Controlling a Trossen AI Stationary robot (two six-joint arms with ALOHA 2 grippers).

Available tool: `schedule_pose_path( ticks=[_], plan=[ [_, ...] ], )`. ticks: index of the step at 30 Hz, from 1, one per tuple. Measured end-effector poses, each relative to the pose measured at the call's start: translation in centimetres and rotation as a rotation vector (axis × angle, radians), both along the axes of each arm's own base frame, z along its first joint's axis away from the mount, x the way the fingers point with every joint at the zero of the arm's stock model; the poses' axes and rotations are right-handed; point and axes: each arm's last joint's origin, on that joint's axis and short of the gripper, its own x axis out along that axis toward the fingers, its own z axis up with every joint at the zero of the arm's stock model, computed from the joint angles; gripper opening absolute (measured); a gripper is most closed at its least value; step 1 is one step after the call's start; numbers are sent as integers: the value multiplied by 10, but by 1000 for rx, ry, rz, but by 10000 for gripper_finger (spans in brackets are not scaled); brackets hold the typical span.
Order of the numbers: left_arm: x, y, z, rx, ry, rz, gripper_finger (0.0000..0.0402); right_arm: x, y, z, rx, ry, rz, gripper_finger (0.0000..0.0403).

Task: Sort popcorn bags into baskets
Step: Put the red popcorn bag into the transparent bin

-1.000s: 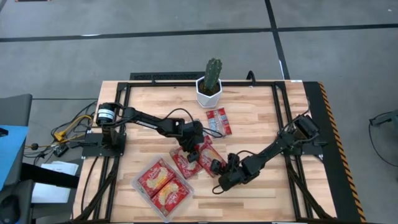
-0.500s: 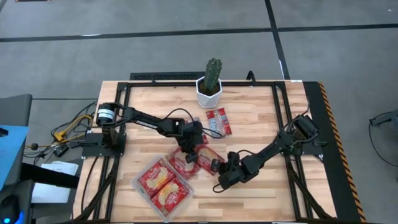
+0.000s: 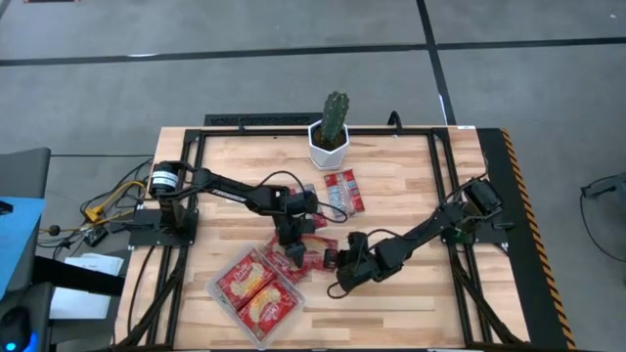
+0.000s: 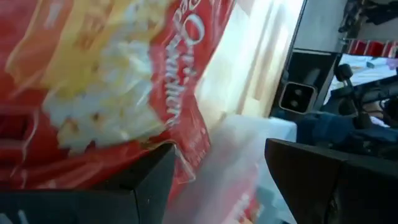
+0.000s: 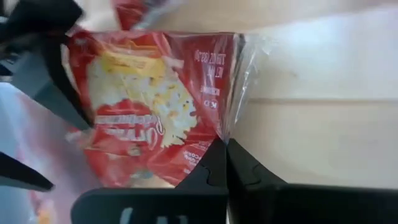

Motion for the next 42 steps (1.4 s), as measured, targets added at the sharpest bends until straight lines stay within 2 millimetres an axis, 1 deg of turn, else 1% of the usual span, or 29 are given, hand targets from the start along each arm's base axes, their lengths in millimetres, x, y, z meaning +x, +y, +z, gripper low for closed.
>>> schedule_pose_path(
  ticks=[3, 5, 10, 16, 20, 26, 32, 38, 42],
  plan=[
    [-3, 0, 15, -22, -13, 4, 239, 7, 3, 10, -10, -23, 34, 3],
    [-10, 0, 28, -42, -5, 4, 239, 9, 5, 16, -22, -24, 67, 3],
    [-24, 1, 70, -54, -60, 64, 239, 18, 7, 30, -43, -41, 140, 3],
    [-50, -4, 114, -45, -112, 105, 239, 31, 6, 50, -83, -65, 239, 3],
    [-71, -8, 138, 16, -157, 158, 239, 41, 3, 66, -112, -95, 297, 3],
    [-101, -8, 162, 103, -176, 247, 239, 57, -3, 96, -187, -157, 368, 3],
    [-127, -5, 177, 181, -188, 319, 239, 69, -9, 127, -258, -220, 441, 3],
    [-148, -5, 191, 175, -219, 348, 239, 75, -9, 158, -331, -292, 524, 3],
    [-163, -4, 200, 157, -241, 366, 239, 79, -6, 172, -363, -341, 616, 3]
  ],
)
